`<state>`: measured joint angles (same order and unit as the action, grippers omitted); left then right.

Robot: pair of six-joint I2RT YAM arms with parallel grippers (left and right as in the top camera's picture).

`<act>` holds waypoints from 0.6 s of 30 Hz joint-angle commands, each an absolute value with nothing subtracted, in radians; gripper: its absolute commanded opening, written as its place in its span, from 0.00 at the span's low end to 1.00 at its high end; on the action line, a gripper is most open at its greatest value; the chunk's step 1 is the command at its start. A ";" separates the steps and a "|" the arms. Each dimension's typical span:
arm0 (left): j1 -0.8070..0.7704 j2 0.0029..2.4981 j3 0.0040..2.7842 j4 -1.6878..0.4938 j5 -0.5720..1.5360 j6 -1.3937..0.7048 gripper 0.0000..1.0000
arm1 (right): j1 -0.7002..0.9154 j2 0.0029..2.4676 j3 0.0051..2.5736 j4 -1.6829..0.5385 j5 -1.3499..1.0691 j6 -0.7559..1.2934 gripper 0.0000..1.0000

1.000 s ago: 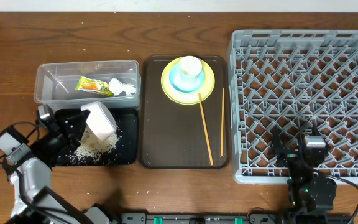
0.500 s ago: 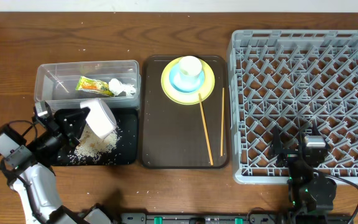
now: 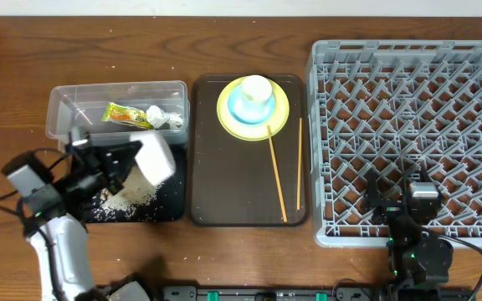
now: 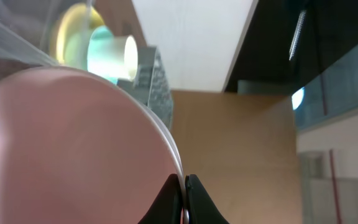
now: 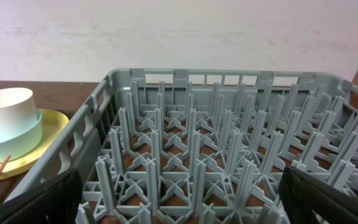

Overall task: Sort waste into correct bins and load items into the dishwasher rack
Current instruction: 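Tilt the plate with the left gripper to dump rice onto the black tray, then carry the empty plate right and set it on the brown tray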

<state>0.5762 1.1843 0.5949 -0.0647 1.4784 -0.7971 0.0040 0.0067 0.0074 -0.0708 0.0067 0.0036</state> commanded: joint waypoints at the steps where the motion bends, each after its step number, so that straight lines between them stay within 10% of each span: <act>1: 0.460 1.115 0.619 -0.058 1.352 -0.844 0.06 | 0.008 0.007 0.006 -0.074 0.003 0.006 0.99; 18: -0.366 1.051 0.637 -0.142 0.420 -0.765 0.06 | 0.008 0.007 0.006 -0.074 0.002 0.006 0.99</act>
